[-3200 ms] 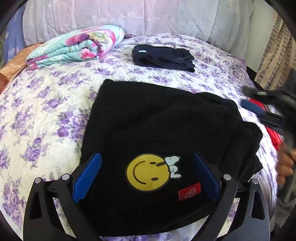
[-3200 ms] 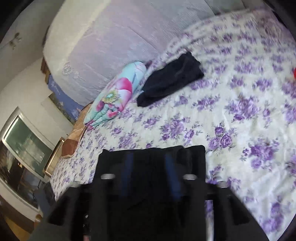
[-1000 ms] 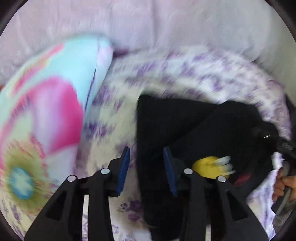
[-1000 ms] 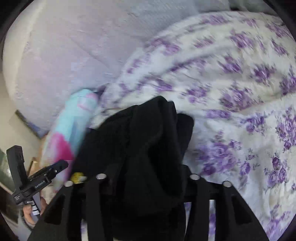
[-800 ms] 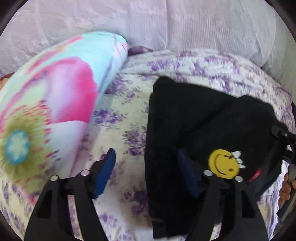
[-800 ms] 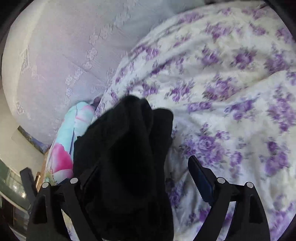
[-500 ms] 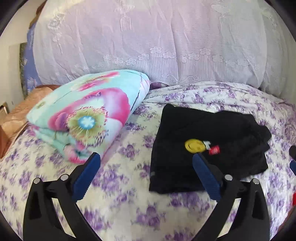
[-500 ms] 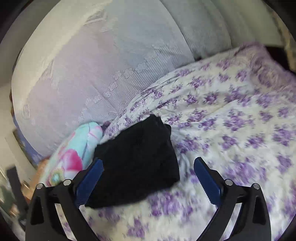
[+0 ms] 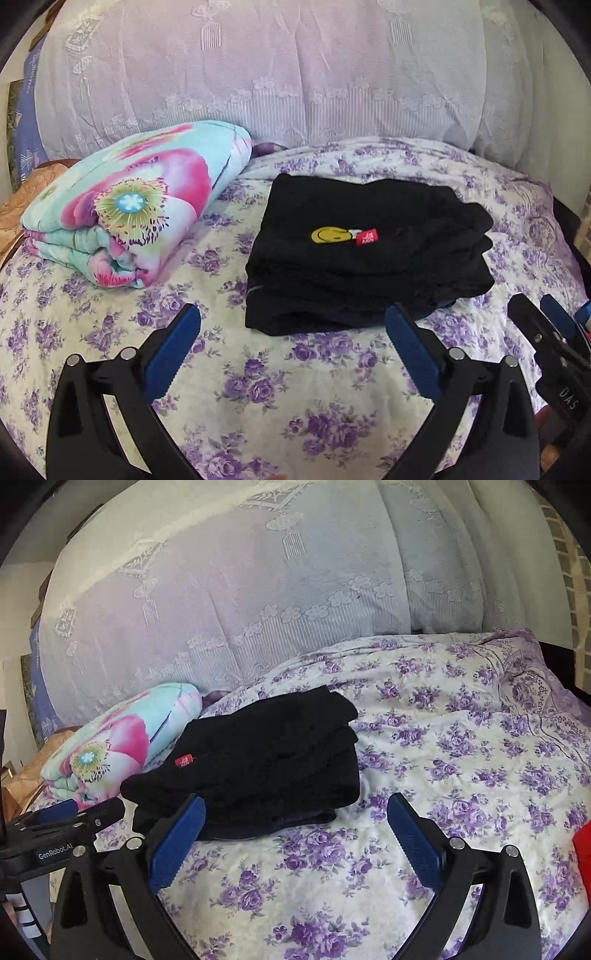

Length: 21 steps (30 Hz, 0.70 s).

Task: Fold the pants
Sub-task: 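Release the folded bundle beside the floral blanket and withdraw both grippers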

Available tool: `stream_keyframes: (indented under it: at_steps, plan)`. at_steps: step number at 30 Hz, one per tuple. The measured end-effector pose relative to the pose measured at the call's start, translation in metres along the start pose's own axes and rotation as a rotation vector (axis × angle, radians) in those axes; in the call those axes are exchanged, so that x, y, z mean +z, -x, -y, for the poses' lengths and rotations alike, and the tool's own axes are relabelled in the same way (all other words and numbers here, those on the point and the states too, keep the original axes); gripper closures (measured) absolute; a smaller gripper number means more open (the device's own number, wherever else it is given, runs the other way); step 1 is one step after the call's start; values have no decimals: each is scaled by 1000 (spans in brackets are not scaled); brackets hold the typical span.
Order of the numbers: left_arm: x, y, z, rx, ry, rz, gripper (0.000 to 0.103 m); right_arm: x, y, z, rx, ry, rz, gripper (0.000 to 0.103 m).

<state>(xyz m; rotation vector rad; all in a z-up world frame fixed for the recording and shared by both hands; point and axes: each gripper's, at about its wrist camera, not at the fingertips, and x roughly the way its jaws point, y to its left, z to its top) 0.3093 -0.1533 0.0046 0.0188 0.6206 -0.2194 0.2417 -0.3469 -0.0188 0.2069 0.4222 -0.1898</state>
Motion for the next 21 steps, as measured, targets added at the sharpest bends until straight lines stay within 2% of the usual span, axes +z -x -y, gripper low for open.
stream_keyframes:
  at_steps: [5,8,11,18,21]
  plan:
    - [-1,-4,3,1,-14,-7,5,1,1,1,6,-6,2,4]
    - [-2,7,10,37,-60,68,5,1,1,1,9,-8,2,4]
    - [-1,16,18,62,-101,103,5,1,2,0,9,-6,6,4]
    - [2,10,15,25,-77,49,5,1,3,0,8,-9,6,4]
    - [1,9,13,33,-62,44,5,1,3,0,11,-8,5,4]
